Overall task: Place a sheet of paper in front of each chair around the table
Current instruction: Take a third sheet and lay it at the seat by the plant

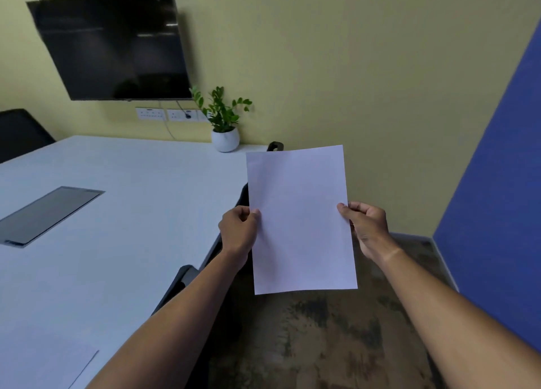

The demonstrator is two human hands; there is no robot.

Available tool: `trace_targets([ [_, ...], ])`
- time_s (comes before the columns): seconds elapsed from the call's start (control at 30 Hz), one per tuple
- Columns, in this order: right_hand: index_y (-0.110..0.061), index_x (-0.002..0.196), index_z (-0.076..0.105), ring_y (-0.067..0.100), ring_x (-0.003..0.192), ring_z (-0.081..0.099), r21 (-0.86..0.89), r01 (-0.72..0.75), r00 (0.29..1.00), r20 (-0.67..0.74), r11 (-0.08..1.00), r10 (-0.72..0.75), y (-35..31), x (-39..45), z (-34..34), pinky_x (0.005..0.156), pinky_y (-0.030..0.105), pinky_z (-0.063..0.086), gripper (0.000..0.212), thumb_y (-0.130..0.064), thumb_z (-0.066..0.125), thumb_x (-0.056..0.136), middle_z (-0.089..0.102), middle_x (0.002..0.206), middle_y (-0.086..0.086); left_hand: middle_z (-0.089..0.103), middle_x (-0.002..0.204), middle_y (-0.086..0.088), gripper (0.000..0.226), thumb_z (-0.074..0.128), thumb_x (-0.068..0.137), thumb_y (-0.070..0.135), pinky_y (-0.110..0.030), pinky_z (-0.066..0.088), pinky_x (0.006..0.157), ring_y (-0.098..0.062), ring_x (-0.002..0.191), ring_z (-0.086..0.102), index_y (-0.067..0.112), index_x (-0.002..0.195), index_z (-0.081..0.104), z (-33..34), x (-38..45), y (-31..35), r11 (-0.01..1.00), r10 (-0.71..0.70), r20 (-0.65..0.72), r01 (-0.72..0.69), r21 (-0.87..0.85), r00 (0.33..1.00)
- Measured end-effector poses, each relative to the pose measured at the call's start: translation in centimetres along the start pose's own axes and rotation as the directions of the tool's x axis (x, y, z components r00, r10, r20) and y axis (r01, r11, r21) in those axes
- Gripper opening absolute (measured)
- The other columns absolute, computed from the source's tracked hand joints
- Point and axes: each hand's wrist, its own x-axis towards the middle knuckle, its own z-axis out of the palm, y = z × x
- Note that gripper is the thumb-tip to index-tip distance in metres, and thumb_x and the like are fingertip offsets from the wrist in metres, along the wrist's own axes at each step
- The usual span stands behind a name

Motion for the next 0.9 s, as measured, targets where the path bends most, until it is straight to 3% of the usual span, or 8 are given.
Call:
trace_targets([
  [0.13,-0.002,0.087,0.071,0.016,0.068,0.070,-0.028,-0.032,0.993,0.109,0.999,0.035,0.1,6.5,2.0,0.066,0.029,0.059,0.012,-0.010,0.077,0.083,0.076,0.082,0.008,0.069,0.075,0.006,0.019,0.063,0.087,0.027,-0.021,0.044,0.057,-0.009,0.069,0.063,0.019,0.071,0.068,1.9,3.6,0.0,0.999,-0.039,-0.126,0.041,0.010,0.991],
  [0.27,-0.008,0.082,0.071,0.014,0.063,0.069,-0.031,-0.068,0.974,0.214,0.997,0.073,-0.4,11.5,5.0,0.057,0.026,0.055,0.008,-0.013,0.078,0.083,0.076,0.078,0.005,0.070,0.075,0.005,0.017,0.063,0.087,0.025,-0.020,0.045,0.058,-0.008,0.068,0.063,0.018,0.072,0.069,2.6,6.4,0.3,0.997,-0.072,-0.234,0.073,-0.005,0.970],
  [0.43,-0.008,0.084,0.073,0.017,0.069,0.073,-0.009,-0.097,0.949,0.299,0.995,0.095,0.3,17.0,10.0,0.061,0.028,0.057,0.009,-0.014,0.080,0.080,0.078,0.082,0.008,0.070,0.075,0.005,0.016,0.063,0.085,0.023,-0.019,0.044,0.057,-0.006,0.065,0.061,0.016,0.073,0.070,2.4,10.9,0.1,0.996,-0.094,-0.332,0.086,-0.037,0.939],
  [0.7,-0.006,0.083,0.073,0.014,0.064,0.073,-0.006,-0.069,0.915,0.398,0.998,0.066,1.3,24.9,19.6,0.057,0.023,0.057,0.006,-0.010,0.077,0.083,0.077,0.074,0.003,0.069,0.069,0.011,0.015,0.065,0.085,0.022,-0.014,0.043,0.055,0.003,0.057,0.059,0.019,0.071,0.070,0.6,21.8,-1.4,0.995,-0.096,-0.422,0.072,-0.074,0.902],
  [0.9,-0.010,0.083,0.071,0.012,0.067,0.073,-0.025,-0.079,0.899,0.430,0.997,0.082,1.5,31.1,27.6,0.058,0.023,0.057,0.007,-0.012,0.078,0.083,0.077,0.074,0.000,0.070,0.073,0.006,0.015,0.066,0.085,0.022,-0.021,0.049,0.060,-0.008,0.066,0.062,0.017,0.071,0.070,-1.3,30.8,-1.9,0.989,-0.128,-0.450,0.079,-0.127,0.884],
])
